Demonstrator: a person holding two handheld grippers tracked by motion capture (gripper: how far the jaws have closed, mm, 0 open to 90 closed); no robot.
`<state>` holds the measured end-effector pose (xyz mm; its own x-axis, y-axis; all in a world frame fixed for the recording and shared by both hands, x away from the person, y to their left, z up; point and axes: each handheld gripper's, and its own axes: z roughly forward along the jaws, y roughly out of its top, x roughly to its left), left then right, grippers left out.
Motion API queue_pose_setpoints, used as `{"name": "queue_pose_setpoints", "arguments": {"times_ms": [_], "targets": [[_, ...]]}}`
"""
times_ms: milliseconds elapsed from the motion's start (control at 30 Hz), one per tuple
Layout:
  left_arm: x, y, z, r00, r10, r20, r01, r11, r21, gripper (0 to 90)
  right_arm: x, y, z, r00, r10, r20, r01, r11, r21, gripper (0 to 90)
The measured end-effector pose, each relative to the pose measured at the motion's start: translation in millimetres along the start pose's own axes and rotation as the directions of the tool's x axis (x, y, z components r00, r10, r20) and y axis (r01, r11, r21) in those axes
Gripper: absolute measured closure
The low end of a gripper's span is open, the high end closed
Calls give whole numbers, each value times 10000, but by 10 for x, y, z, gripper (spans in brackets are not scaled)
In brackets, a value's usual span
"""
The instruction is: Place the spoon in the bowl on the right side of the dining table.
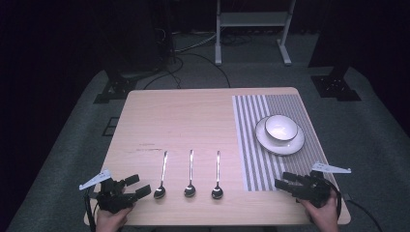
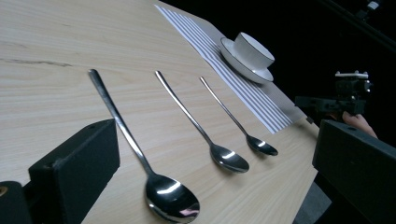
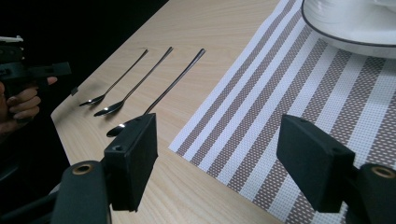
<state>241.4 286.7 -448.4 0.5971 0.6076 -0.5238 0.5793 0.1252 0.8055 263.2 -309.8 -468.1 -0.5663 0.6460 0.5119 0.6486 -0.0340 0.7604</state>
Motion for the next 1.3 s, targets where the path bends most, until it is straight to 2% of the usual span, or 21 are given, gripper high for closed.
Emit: {"name": "queue_pose_setpoints", "arguments": {"times_ms": [200, 833, 1000, 1300], "targets": [[-40, 9, 84, 9999, 41, 164, -43, 9999, 145, 0, -19, 37, -37, 9999, 120, -72, -121, 9999, -118, 279], [-195, 3, 320, 9951, -5, 990, -54, 9982, 591, 0, 40, 141, 74, 9995, -53, -305, 63, 9994, 337, 279], [-231, 17, 418, 9919, -34, 1267, -67, 9968, 799, 0, 49, 173, 135, 9990, -62, -433, 83, 9989, 471, 279], [-322, 15, 614, 9830, 6, 1835, -274, 9893, 1433, 0, 62, 238, 165, 9986, -9, -526, 39, 9984, 573, 279]]}}
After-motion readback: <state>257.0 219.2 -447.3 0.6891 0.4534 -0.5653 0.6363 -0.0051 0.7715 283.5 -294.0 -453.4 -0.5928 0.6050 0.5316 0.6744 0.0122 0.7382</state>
